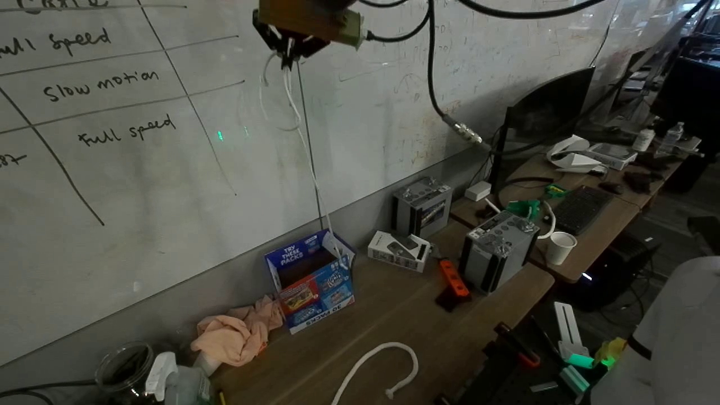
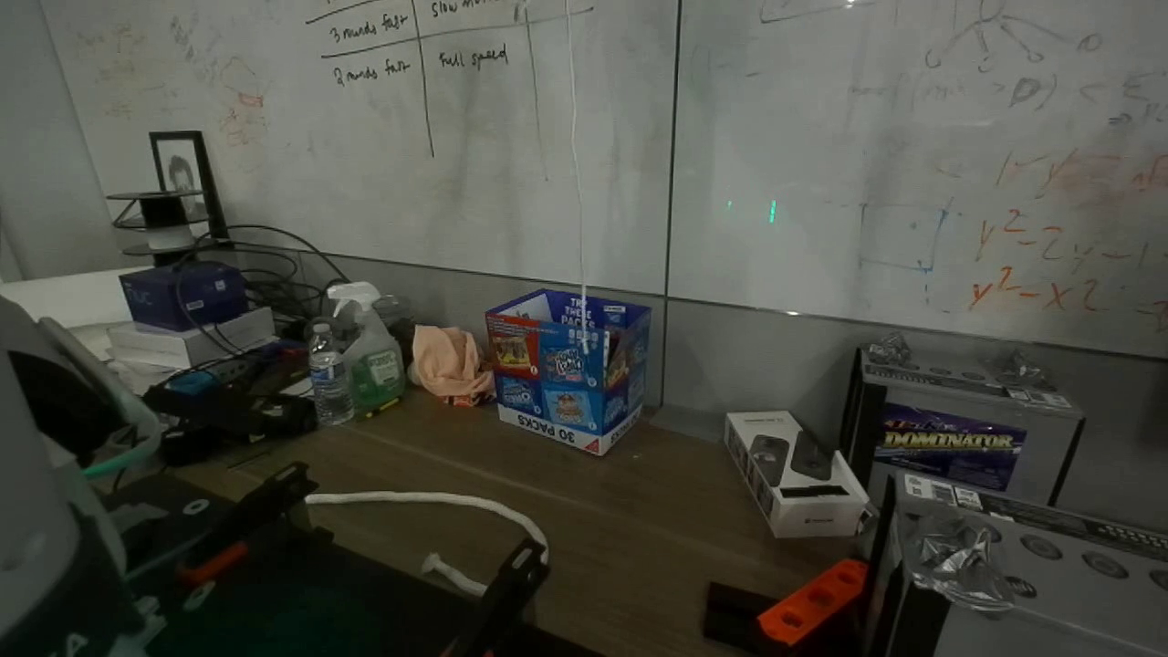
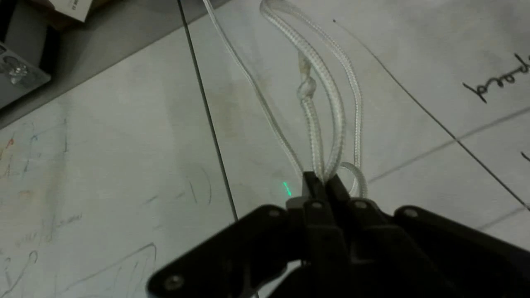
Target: Put the two ropes in the box one at a time
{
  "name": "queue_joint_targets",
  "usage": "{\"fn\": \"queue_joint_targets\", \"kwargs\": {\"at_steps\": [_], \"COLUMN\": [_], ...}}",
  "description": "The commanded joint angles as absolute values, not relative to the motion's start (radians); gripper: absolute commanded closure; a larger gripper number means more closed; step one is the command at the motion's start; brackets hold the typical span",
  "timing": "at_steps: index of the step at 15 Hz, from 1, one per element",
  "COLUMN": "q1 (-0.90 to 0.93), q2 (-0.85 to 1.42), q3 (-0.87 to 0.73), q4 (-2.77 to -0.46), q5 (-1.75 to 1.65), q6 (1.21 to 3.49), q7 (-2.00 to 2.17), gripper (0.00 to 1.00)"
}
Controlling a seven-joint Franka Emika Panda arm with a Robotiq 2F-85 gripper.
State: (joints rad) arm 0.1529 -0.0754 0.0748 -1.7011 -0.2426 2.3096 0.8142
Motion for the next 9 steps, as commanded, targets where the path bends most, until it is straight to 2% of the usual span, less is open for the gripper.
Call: {"fn": "queue_joint_targets", "kwargs": {"at_steps": [1,9], "q1": [0.12,0.115], "q2": [-0.052,0.078], "q3": [0.116,0.103], "q4": [-1.568,-1.454], "q5": [-0.321,-0.35], "q6": [2.258,2.275], "q7": [0.909,0.91], "gripper": [0.99,0.99]}}
